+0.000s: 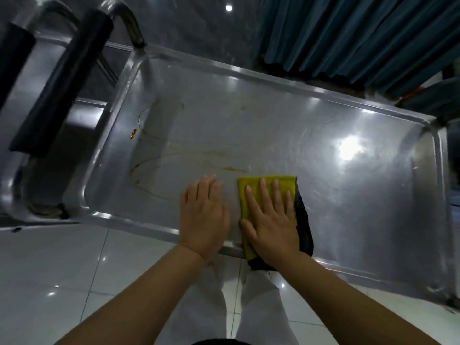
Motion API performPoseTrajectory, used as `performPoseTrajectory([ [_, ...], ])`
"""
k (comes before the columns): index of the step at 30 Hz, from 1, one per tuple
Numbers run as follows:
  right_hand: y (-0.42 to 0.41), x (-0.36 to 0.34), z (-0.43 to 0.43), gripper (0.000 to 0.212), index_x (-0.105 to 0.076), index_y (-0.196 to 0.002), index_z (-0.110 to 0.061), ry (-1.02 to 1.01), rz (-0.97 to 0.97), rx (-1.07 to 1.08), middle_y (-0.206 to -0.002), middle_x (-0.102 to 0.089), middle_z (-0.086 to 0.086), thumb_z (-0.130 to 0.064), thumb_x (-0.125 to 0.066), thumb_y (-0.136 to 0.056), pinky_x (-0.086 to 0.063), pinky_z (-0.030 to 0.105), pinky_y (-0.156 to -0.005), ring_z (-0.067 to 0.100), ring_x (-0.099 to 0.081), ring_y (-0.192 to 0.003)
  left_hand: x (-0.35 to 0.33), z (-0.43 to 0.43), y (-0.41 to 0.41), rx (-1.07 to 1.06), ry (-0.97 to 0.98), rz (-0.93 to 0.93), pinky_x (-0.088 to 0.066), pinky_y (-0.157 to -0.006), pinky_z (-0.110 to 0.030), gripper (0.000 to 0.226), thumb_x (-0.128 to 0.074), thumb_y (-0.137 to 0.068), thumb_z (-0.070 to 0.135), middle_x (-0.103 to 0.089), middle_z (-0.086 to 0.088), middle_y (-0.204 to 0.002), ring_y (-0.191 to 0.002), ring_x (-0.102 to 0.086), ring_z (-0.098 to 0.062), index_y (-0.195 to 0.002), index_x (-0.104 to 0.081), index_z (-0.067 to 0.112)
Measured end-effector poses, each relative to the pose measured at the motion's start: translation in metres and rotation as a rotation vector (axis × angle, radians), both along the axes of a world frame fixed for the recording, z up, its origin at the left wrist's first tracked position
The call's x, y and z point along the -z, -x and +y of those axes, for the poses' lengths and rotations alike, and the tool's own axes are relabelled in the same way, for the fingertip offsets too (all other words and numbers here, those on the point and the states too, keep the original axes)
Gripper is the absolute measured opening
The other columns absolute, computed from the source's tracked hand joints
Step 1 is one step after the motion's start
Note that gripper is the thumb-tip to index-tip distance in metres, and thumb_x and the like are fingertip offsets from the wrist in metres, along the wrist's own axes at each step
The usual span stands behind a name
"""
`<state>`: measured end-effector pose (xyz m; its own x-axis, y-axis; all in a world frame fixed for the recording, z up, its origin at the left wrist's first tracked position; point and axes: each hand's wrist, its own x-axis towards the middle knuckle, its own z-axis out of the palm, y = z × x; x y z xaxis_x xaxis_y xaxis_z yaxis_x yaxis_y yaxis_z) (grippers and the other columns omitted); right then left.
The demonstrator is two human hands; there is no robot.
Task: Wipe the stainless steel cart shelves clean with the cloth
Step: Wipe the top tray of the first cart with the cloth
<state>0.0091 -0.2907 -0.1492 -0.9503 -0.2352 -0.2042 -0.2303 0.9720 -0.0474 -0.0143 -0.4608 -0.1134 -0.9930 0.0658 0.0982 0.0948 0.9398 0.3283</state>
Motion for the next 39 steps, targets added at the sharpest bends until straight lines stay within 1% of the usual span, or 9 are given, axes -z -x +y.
performPoseTrajectory([
  [4, 0.035, -0.003, -0.007, 0.07, -0.012, -0.153, -0.029, -0.023, -0.011, 0.027, -0.161, -0.007, 0.007, -0.059, -0.026, -0.091, -0.002, 0.051, -0.116, 0.031, 0.0, -0.148, -0.009, -0.075, 0.034, -0.013, 0.044, -0.009, -0.033, -0.088, -0.043, 0.044, -0.042, -0.078, 0.03, -0.058, -0.02, -0.111, -0.102, -0.046, -0.034, -0.109, -0.058, 0.002],
  [9, 0.143, -0.008, -0.015, 0.075, -0.006, -0.152, -0.033, -0.039, -0.03, 0.157, -0.161, -0.001, 0.004, -0.063, -0.012, -0.084, 0.009, 0.045, -0.116, 0.028, 0.003, -0.148, 0.001, -0.153, 0.045, 0.071, 0.13, -0.072, -0.031, -0.093, -0.042, 0.051, -0.039, -0.083, 0.04, -0.055, -0.022, -0.119, -0.107, -0.044, -0.034, -0.114, -0.055, 0.002],
  [13, 0.228, -0.007, -0.015, 0.065, -0.002, -0.153, -0.033, -0.033, -0.023, 0.256, -0.161, 0.003, 0.004, -0.057, -0.022, -0.095, 0.007, 0.047, -0.117, 0.027, 0.007, -0.147, 0.018, -0.188, 0.045, 0.137, 0.148, -0.051, -0.034, -0.094, -0.049, 0.056, -0.041, -0.083, 0.043, -0.054, -0.024, -0.12, -0.108, -0.043, -0.037, -0.119, -0.051, 0.001],
  [17, 0.266, -0.002, -0.019, 0.064, 0.0, -0.153, -0.032, -0.031, -0.016, 0.346, -0.161, 0.007, 0.005, -0.056, -0.019, -0.097, 0.008, 0.049, -0.117, 0.028, 0.01, -0.147, 0.03, -0.197, 0.043, 0.173, 0.137, -0.01, -0.03, -0.098, -0.047, 0.057, -0.043, -0.085, 0.041, -0.051, -0.026, -0.122, -0.111, -0.042, -0.038, -0.123, -0.048, -0.002],
  [21, 0.238, -0.006, -0.032, 0.064, -0.001, -0.153, -0.031, -0.031, -0.023, 0.321, -0.161, 0.007, 0.006, -0.055, -0.02, -0.097, 0.01, 0.048, -0.116, 0.029, 0.011, -0.147, 0.032, -0.202, 0.037, 0.162, 0.108, -0.018, -0.031, -0.099, -0.049, 0.056, -0.042, -0.085, 0.041, -0.05, -0.025, -0.123, -0.112, -0.042, -0.038, -0.125, -0.044, 0.001],
  [25, 0.156, -0.008, -0.054, 0.069, -0.001, -0.153, -0.031, -0.024, -0.025, 0.233, -0.161, 0.006, 0.005, -0.059, -0.015, -0.092, 0.01, 0.047, -0.117, 0.028, 0.01, -0.147, 0.029, -0.203, 0.037, 0.164, 0.116, -0.045, -0.031, -0.097, -0.049, 0.056, -0.041, -0.085, 0.041, -0.05, -0.025, -0.121, -0.11, -0.042, -0.038, -0.122, -0.047, -0.001],
  [32, 0.023, -0.001, -0.097, 0.071, -0.003, -0.153, -0.029, -0.015, -0.007, 0.192, -0.161, 0.0, 0.007, -0.059, -0.025, -0.093, -0.003, 0.053, -0.116, 0.033, 0.004, -0.147, 0.025, -0.201, 0.037, 0.159, 0.118, -0.071, -0.029, -0.094, -0.045, 0.058, -0.039, -0.084, 0.043, -0.052, -0.027, -0.118, -0.106, -0.041, -0.037, -0.118, -0.049, -0.003],
  [35, 0.032, -0.002, -0.1, 0.071, -0.003, -0.152, -0.03, -0.01, -0.009, 0.19, -0.161, -0.002, 0.007, -0.06, -0.027, -0.092, -0.003, 0.054, -0.116, 0.033, 0.003, -0.147, 0.026, -0.2, 0.037, 0.15, 0.113, -0.064, -0.029, -0.093, -0.044, 0.057, -0.039, -0.083, 0.043, -0.052, -0.026, -0.117, -0.105, -0.041, -0.037, -0.117, -0.048, -0.002],
  [39, 0.094, -0.003, -0.1, 0.071, -0.005, -0.153, -0.03, -0.028, -0.009, 0.273, -0.161, 0.002, 0.006, -0.059, -0.026, -0.091, 0.005, 0.051, -0.117, 0.031, 0.008, -0.147, 0.029, -0.201, 0.037, 0.144, 0.115, -0.046, -0.03, -0.093, -0.045, 0.056, -0.039, -0.084, 0.042, -0.051, -0.025, -0.118, -0.105, -0.041, -0.037, -0.118, -0.047, -0.001],
])
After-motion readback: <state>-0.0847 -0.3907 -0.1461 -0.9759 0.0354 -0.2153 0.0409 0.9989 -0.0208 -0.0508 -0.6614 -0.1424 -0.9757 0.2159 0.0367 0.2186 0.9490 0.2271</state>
